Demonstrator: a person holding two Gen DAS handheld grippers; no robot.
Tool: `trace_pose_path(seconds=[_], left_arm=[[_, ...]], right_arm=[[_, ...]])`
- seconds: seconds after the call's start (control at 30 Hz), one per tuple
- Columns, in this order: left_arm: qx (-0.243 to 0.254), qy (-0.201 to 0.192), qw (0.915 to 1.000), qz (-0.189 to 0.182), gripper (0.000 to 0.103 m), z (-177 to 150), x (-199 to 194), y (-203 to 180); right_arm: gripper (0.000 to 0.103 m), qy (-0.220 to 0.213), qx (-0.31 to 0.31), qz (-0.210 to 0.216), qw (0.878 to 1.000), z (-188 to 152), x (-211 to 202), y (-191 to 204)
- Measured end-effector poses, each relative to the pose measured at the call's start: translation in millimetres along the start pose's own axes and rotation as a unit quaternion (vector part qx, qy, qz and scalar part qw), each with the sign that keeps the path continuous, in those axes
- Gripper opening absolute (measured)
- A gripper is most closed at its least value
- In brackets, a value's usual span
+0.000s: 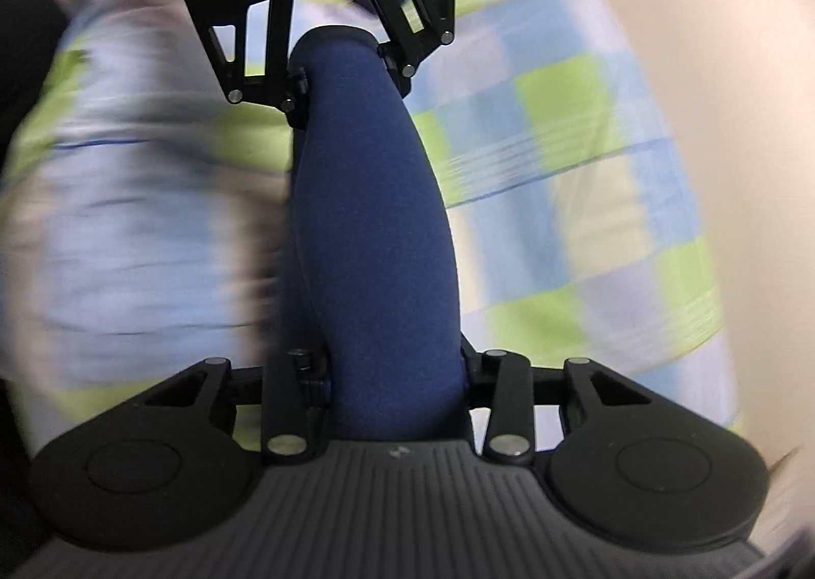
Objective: Fold clothes
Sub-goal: 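Lay the folded navy bundle on the sheet and open both grippers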
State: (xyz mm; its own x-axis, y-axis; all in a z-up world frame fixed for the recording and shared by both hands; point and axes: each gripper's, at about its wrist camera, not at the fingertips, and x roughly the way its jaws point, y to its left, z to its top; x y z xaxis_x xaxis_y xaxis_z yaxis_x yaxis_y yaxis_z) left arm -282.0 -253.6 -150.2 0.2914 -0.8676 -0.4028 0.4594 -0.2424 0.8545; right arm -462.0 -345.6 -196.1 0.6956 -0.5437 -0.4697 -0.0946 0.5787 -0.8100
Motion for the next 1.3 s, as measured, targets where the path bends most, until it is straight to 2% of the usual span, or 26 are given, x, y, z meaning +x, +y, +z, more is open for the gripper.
trace_pose_path(seconds=[0.07, 0.13, 0.17, 0.2, 0.23, 0.3, 0.33, 0.4, 0.5, 0.57, 0.7, 0.73, 0.8, 0.83, 0.87, 0.9, 0.97, 1.0, 1.03, 1.07, 1.1, 1.13, 1.17, 1.2, 1.27, 1.3], left_arm=[[0.005, 0.019, 0.9996, 0.02, 0.047, 5.9, -6.5, -7.8], [0.017, 0.045, 0.9987, 0.016, 0.048, 8.4, -10.2, -37.2], [0.02, 0.056, 0.9982, 0.003, 0.049, 7.0, -10.8, -56.9], [0.02, 0.062, 0.9978, -0.011, 0.05, 4.9, -10.1, -72.3], [0.017, 0.076, 0.996, -0.044, 0.052, 0.3, -7.5, -104.7], [0.018, 0.092, 0.9911, -0.095, 0.058, -6.6, -4.4, -142.0], [0.029, 0.098, 0.9901, -0.096, 0.058, -10.9, -6.6, -169.5], [0.044, 0.088, 0.9933, -0.06, 0.058, -12.3, -16.6, -184.3], [-0.027, 0.081, 0.9925, -0.087, 0.061, -13.8, -35.9, -166.4], [-0.086, 0.063, 0.9869, -0.121, 0.062, -19.9, -54.9, -141.4], [-0.17, 0.033, 0.9746, -0.142, 0.062, -34.7, -86.9, -102.6], [-0.218, 0.026, 0.9654, -0.141, 0.062, -40.0, -92.5, -83.0], [-0.283, 0.017, 0.9496, -0.134, 0.064, -40.2, -73.8, -46.7], [-0.338, 0.015, 0.9326, -0.125, 0.065, -51.2, -72.0, -30.0], [-0.379, 0.017, 0.9176, -0.119, 0.064, -62.5, -70.2, -19.7], [-0.403, 0.019, 0.9071, -0.12, 0.064, -67.1, -64.7, -13.4], [-0.486, 0.028, 0.8626, -0.137, 0.064, -84.8, -34.6, 3.6], [-0.502, 0.032, 0.852, -0.144, 0.064, -90.4, -22.1, 8.2], [-0.532, 0.037, 0.8305, -0.16, 0.064, -100.0, -0.9, 10.4], [-0.549, 0.041, 0.8172, -0.172, 0.064, -107.4, 12.7, 9.7], [-0.558, 0.046, 0.8092, -0.179, 0.064, -114.0, 22.5, 8.3], [-0.573, 0.06, 0.7952, -0.19, 0.064, -122.7, 43.6, 2.9], [-0.577, 0.064, 0.7906, -0.195, 0.064, -130.2, 50.3, 1.3], [-0.582, 0.068, 0.7851, -0.202, 0.063, -137.4, 57.7, -0.6], [-0.599, 0.061, 0.7657, -0.225, 0.061, -148.0, 78.8, -6.3], [-0.603, 0.056, 0.7604, -0.233, 0.051, -150.5, 83.3, -8.1]], right_arm=[[0.036, -0.022, -0.014, -0.024, 0.999, 0.0, 1.0, -18.1], [0.037, -0.045, -0.029, -0.047, 0.997, -0.1, 2.1, -36.2], [0.037, -0.053, -0.033, -0.048, 0.997, -5.0, 4.0, -30.1], [0.038, -0.06, -0.036, -0.038, 0.997, -14.8, 7.3, -9.5], [0.038, -0.062, -0.036, -0.032, 0.997, -20.0, 9.1, 2.1], [0.04, -0.049, -0.03, 0.026, 0.998, -38.8, 16.7, 46.4], [0.04, -0.042, -0.033, 0.049, 0.997, -46.6, 18.8, 67.5], [0.047, -0.034, -0.049, 0.067, 0.996, -53.7, 17.7, 95.8], [0.051, -0.029, 0.018, 0.07, 0.997, -58.4, -6.4, 97.2], [0.051, -0.036, 0.078, 0.078, 0.993, -62.0, -25.2, 82.7], [0.051, -0.052, 0.157, 0.085, 0.983, -72.6, -55.8, 59.4], [0.051, -0.057, 0.185, 0.085, 0.977, -77.0, -65.5, 51.4], [0.052, -0.068, 0.248, 0.083, 0.963, -84.1, -83.1, 35.6], [0.053, -0.073, 0.282, 0.082, 0.953, -86.6, -87.4, 26.7], [0.053, -0.078, 0.332, 0.081, 0.936, -91.6, -88.8, 14.7], [0.054, -0.08, 0.393, 0.087, 0.912, -100.4, -83.2, -0.4], [0.054, -0.083, 0.462, 0.098, 0.878, -115.7, -73.6, -18.6], [0.054, -0.085, 0.502, 0.106, 0.854, -124.2, -65.3, -26.8], [0.054, -0.086, 0.528, 0.113, 0.837, -130.6, -57.8, -31.2], [0.054, -0.088, 0.562, 0.124, 0.813, -137.5, -44.4, -36.9], [0.054, -0.089, 0.588, 0.132, 0.793, -143.4, -30.0, -41.1], [0.054, -0.087, 0.605, 0.138, 0.779, -147.8, -15.7, -43.8], [0.054, -0.081, 0.619, 0.145, 0.767, -151.3, 0.8, -46.0], [0.054, -0.074, 0.628, 0.151, 0.76, -154.9, 17.8, -47.4], [0.054, -0.058, 0.639, 0.161, 0.75, -162.8, 49.3, -48.2], [0.054, -0.051, 0.646, 0.166, 0.744, -167.3, 64.1, -47.9]])
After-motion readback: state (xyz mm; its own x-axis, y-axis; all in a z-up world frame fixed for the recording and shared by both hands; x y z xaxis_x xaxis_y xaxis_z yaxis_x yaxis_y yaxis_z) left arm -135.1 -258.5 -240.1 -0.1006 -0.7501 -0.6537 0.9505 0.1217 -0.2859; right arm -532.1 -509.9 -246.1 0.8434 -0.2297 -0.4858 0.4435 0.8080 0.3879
